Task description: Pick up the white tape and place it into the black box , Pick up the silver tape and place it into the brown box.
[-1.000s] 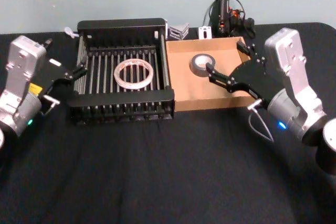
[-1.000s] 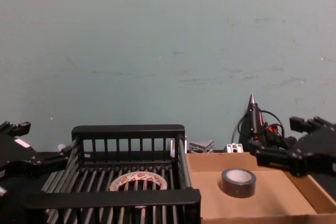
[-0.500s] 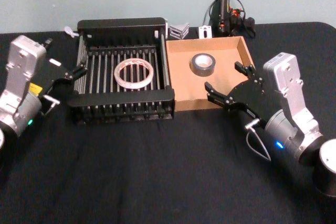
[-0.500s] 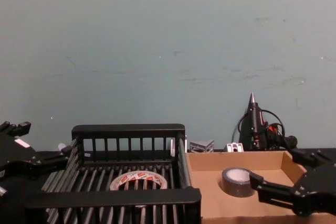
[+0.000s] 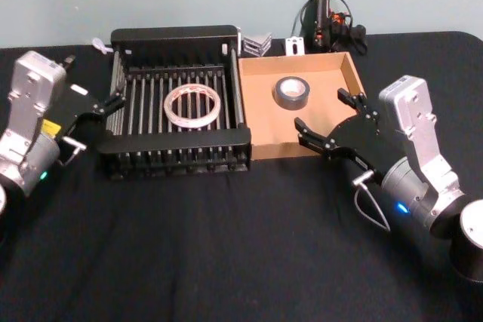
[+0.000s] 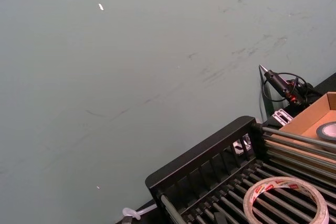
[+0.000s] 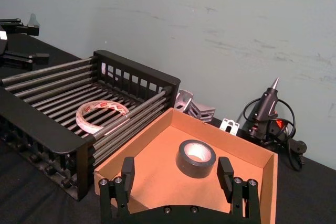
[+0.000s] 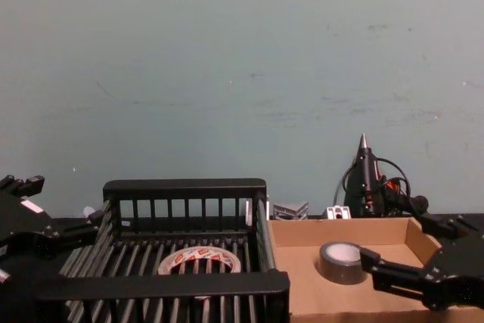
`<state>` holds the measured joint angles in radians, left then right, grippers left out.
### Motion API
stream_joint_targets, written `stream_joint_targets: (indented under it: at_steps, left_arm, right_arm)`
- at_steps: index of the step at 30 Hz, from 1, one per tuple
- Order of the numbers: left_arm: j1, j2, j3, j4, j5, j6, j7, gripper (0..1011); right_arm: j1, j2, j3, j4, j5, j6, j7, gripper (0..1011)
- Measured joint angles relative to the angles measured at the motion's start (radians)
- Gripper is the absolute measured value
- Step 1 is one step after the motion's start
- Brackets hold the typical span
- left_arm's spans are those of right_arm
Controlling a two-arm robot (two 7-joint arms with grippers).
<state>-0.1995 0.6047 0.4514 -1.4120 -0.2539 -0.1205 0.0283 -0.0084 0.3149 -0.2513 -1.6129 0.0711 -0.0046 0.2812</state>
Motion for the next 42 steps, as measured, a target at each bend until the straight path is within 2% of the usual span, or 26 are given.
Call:
stream_joint_targets:
  at_steps: [42]
  left_arm:
    - [0.000, 0.000, 0.000, 0.000, 0.000, 0.000, 0.000, 1001]
  right_arm:
    - [0.000, 0.001, 0.000, -0.001, -0.001, 0.000, 0.000, 1003]
